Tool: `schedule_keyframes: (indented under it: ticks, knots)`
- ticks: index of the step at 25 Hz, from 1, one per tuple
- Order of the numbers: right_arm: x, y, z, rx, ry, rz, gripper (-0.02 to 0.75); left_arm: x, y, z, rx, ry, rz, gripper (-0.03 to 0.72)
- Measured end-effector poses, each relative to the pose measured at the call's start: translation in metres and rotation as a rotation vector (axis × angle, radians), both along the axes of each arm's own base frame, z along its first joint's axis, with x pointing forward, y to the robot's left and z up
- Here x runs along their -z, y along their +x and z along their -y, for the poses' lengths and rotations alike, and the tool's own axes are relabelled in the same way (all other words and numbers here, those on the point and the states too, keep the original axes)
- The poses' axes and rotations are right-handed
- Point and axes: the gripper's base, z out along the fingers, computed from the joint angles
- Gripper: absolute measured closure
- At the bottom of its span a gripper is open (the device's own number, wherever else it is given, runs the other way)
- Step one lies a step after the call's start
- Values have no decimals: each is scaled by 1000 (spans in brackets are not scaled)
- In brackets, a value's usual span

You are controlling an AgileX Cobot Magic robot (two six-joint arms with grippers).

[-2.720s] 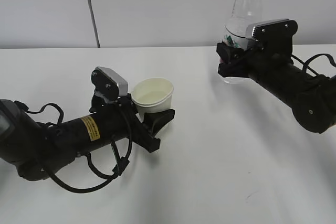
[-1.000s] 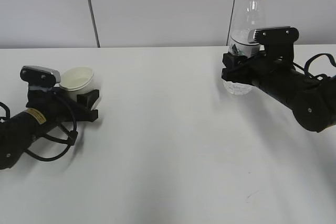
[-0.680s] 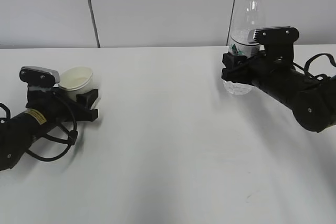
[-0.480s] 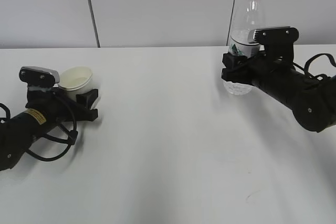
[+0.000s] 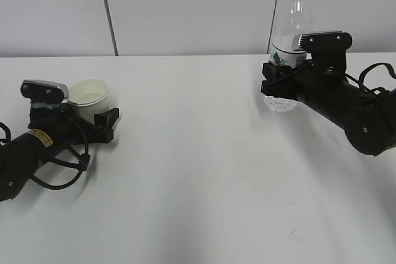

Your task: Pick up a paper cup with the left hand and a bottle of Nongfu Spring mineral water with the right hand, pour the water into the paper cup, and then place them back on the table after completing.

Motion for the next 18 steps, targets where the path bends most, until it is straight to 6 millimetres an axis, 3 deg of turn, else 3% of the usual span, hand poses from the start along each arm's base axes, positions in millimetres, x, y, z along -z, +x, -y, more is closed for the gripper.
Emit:
schedule_keyframes:
  ticks: [8, 18]
  knots:
    - [0, 0, 0, 1, 4, -1, 327, -4, -4, -1, -1, 3, -7, 101]
    - [3, 0, 0, 3, 9, -12, 327, 0, -34, -7, -32, 9, -89, 100]
